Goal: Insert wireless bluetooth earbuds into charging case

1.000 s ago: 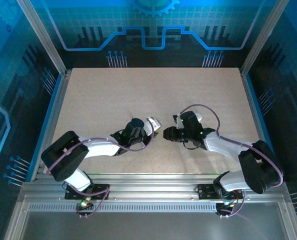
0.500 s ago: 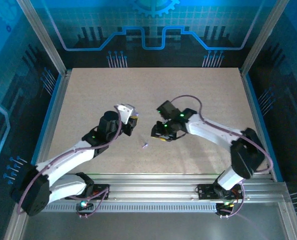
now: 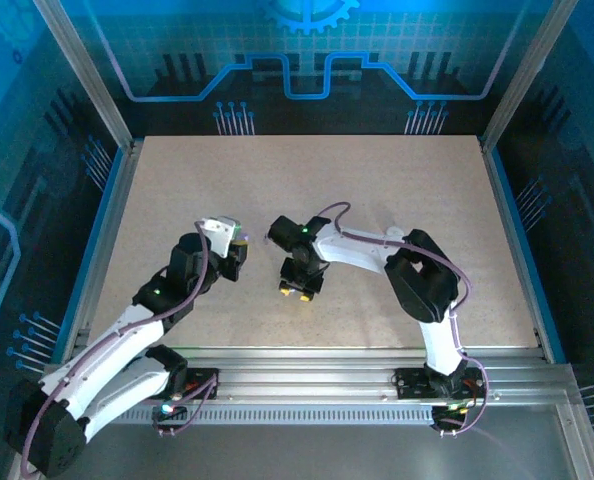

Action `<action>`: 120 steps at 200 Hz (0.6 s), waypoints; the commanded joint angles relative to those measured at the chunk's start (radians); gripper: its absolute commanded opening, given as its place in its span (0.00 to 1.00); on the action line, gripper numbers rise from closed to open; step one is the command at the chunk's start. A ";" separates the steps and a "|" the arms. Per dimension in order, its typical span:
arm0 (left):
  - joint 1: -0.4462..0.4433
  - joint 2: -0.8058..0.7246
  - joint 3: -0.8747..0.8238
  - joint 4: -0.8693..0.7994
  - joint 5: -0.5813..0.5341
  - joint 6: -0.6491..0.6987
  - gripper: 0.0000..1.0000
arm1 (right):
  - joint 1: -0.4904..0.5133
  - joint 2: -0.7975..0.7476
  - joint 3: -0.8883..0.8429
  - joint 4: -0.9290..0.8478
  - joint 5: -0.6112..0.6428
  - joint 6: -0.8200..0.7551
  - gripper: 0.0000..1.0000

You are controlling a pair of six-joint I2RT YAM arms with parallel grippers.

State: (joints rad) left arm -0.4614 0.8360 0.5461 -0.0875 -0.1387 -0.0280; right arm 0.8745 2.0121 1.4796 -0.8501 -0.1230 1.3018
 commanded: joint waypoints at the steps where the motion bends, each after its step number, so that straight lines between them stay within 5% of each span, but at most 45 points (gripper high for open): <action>1: 0.009 -0.014 -0.017 -0.029 -0.016 -0.018 0.15 | 0.011 0.034 0.047 -0.055 0.040 0.059 0.40; 120: 0.024 -0.014 -0.025 -0.006 -0.002 -0.026 0.16 | -0.019 0.131 0.125 -0.061 0.051 0.034 0.33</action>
State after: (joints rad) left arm -0.4477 0.8330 0.5278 -0.1005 -0.1387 -0.0292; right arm 0.8696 2.1223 1.5787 -0.8684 -0.0910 1.3392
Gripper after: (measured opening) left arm 0.215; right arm 0.340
